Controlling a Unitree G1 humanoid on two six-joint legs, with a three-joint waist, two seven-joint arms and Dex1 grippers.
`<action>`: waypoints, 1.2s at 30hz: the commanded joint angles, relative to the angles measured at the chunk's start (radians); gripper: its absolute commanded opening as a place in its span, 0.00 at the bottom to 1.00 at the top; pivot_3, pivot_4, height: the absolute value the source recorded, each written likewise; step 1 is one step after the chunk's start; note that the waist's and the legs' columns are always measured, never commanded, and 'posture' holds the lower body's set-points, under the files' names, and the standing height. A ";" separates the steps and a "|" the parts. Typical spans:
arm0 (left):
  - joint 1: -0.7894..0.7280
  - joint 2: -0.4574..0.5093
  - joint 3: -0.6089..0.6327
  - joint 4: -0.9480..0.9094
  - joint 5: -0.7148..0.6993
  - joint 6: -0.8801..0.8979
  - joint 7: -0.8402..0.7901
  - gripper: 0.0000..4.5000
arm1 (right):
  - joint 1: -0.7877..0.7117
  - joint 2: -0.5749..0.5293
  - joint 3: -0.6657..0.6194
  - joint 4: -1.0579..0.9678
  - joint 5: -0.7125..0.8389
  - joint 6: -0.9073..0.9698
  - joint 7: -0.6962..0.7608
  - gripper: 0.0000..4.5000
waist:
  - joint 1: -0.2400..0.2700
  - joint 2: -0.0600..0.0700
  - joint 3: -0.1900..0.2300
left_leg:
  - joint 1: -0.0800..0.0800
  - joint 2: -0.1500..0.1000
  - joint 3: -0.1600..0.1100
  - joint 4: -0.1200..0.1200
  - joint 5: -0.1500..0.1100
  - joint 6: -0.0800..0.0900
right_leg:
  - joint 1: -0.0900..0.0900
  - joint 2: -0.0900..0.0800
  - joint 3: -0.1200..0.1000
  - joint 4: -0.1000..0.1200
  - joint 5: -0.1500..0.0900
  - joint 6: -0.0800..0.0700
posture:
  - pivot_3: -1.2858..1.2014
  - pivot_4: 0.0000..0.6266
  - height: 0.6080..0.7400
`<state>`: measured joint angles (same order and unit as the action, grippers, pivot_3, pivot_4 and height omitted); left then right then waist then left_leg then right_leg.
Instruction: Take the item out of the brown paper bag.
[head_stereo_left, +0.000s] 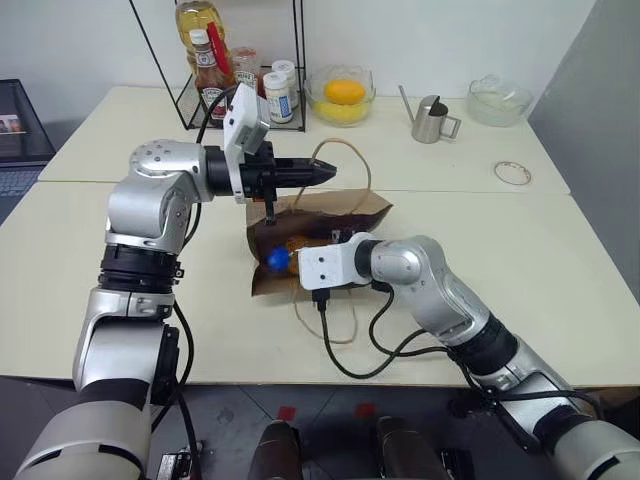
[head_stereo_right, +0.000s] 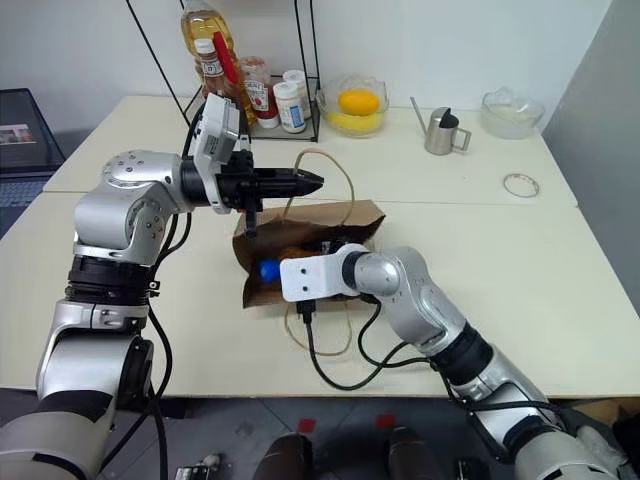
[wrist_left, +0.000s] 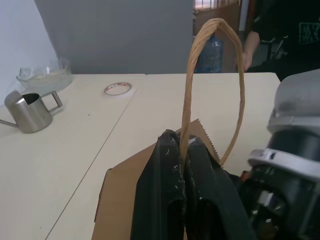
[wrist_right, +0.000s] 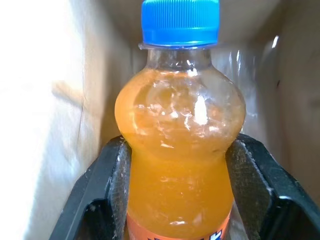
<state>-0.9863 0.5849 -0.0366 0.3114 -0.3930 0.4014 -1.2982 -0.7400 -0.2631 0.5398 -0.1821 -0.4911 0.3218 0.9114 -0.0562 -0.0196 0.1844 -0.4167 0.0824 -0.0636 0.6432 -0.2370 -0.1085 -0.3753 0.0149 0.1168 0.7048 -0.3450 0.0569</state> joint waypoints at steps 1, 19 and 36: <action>-0.023 -0.004 0.007 -0.008 0.005 -0.032 0.004 0.00 | -0.015 -0.008 -0.099 -0.112 0.092 -0.005 0.010 0.54 | 0.001 0.000 0.000 | 0.000 0.000 0.000 0.000 0.000 0.000 | 0.000 0.000 0.000 0.000 0.000 0.000 | 0.52 0.24 1.00; -0.043 -0.030 -0.003 0.042 0.032 -0.074 -0.012 0.00 | -0.030 -0.114 -0.457 -0.542 0.641 0.429 0.016 0.53 | 0.002 0.001 0.001 | -0.001 0.000 -0.002 0.000 0.000 0.000 | 0.001 0.000 -0.001 -0.001 0.000 0.000 | 0.52 0.24 1.00; -0.049 -0.036 -0.002 0.081 0.052 -0.109 -0.030 0.00 | 0.139 -0.526 -0.850 -0.586 0.838 0.660 -0.052 0.53 | 0.013 0.003 0.002 | -0.003 -0.001 -0.001 -0.001 -0.002 0.004 | 0.001 -0.001 -0.001 -0.005 0.000 0.000 | 0.52 0.24 1.00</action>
<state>-1.0091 0.5414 -0.0520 0.4035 -0.3364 0.3103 -1.3233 -0.6256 -0.7351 -0.2453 -0.7433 0.3442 1.0049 0.8411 -0.0436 -0.0164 0.1868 -0.4197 0.0810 -0.0649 0.6424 -0.2393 -0.1043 -0.3743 0.0142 0.1161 0.6994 -0.3451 0.0570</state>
